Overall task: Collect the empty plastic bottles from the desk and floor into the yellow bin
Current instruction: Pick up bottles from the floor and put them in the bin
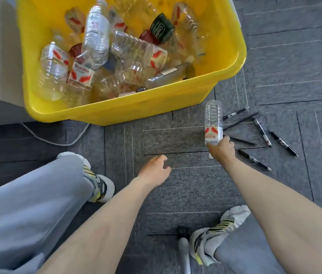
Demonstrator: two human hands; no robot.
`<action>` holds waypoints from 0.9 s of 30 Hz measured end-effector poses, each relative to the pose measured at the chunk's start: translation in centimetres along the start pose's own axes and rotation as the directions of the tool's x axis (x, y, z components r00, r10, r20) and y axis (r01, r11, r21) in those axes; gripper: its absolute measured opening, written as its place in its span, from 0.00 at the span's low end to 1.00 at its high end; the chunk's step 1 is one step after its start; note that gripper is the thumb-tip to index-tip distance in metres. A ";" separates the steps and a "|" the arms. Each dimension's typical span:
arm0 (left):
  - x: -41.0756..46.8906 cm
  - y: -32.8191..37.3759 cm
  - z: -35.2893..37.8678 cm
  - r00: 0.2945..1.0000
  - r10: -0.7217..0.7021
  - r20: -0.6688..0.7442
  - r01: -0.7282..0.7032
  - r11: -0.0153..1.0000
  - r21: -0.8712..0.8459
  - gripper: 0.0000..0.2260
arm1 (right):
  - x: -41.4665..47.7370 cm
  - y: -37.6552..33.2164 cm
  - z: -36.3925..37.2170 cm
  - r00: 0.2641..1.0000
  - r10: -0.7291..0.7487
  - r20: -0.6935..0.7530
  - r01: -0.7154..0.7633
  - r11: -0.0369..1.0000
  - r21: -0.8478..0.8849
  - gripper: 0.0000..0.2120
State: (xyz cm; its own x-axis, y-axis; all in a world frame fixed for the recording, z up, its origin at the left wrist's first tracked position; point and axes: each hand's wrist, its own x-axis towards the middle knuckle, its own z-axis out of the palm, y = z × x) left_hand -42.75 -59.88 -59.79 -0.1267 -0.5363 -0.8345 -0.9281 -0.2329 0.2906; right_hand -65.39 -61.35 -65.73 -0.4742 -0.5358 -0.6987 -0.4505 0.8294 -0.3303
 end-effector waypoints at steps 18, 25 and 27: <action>-2.7 -2.1 -1.2 0.997 -0.071 -0.015 0.071 0.997 0.006 0.19 | -5.4 1.7 -0.2 0.995 0.100 -0.006 -0.095 0.957 0.273 0.35; -7.8 1.4 -2.6 0.995 -0.017 -0.102 0.017 1.000 -0.004 0.21 | -13.2 0.2 -6.0 0.998 -0.009 -0.065 0.032 0.928 0.371 0.31; -9.3 2.6 -2.7 0.993 0.001 -0.115 -0.001 1.000 -0.001 0.22 | -15.5 0.2 -7.7 0.992 -0.061 -0.113 0.098 0.928 0.359 0.30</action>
State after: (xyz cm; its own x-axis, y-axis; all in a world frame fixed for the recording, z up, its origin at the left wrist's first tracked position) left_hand -43.08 -57.71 -50.01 -0.0869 -0.6262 -0.7748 -0.9275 -0.2329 0.2923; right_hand -63.97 -54.15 -50.05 -0.5285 -0.5997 -0.6009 -0.1933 0.7742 -0.6027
